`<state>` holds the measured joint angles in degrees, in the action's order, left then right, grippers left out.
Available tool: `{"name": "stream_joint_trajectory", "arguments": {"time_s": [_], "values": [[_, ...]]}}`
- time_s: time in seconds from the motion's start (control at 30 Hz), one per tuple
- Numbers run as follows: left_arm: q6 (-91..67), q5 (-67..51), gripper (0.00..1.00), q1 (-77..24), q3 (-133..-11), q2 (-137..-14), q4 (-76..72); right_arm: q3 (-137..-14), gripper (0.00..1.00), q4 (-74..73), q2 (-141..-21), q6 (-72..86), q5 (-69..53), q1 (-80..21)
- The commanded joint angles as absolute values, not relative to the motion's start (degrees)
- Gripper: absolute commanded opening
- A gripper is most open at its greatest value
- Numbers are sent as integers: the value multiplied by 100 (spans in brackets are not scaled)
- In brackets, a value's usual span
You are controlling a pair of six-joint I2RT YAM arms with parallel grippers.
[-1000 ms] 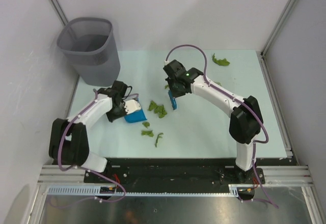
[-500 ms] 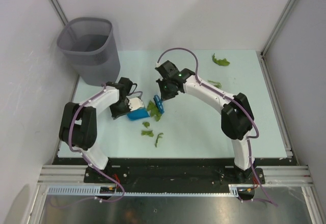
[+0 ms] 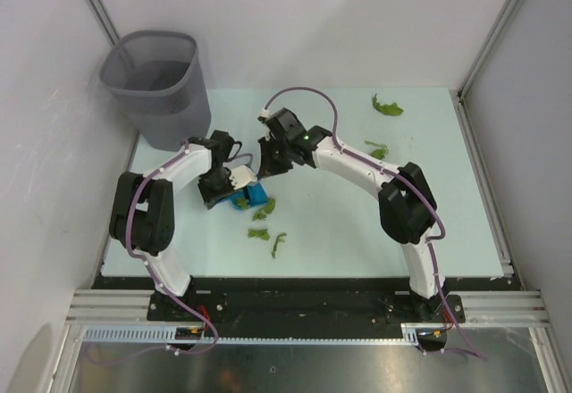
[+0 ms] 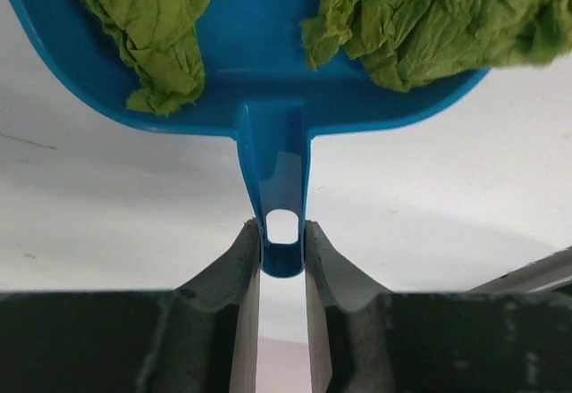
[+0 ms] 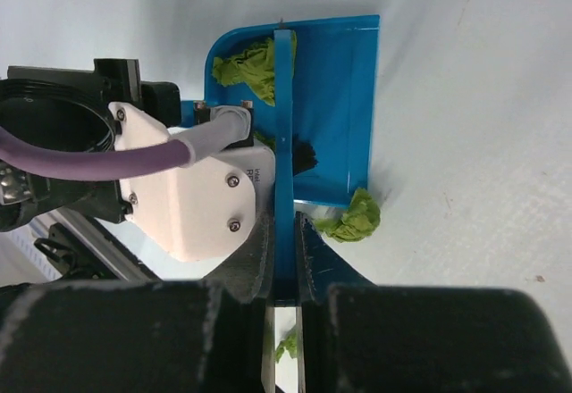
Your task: Sweep away the paper scraps from the table
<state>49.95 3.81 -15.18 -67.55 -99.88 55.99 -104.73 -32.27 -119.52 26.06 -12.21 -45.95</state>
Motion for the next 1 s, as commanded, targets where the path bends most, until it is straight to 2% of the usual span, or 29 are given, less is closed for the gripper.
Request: {"name": "stream_joint_trajectory", "arguments": {"time_s": [0.0,0.13,0.37,0.53,0.73,0.97], "values": [[4667,-851,0,-1416,-7110,-9660,5502,-10653,0,-3409,-11374,2461,-766,-4650],[4430,-1353,0,-1292,-7146,-9405,5502,-10460,0,-3586,-10706,2277,-46,-4456],[3701,-1872,0,-1292,-7470,-9229,5502,-10012,0,-3367,-9449,2250,-35,-3684],[3034,-1793,0,-1301,-7830,-9211,5502,-9546,0,-3331,-8738,2250,-26,-3191],[2313,-1723,0,-1275,-8804,-8904,5484,-8746,0,-3129,-8201,2373,-378,-2629],[1495,-1986,0,-897,-9983,-8868,5493,-8324,0,-3260,-8060,2276,-439,-2575]]}}
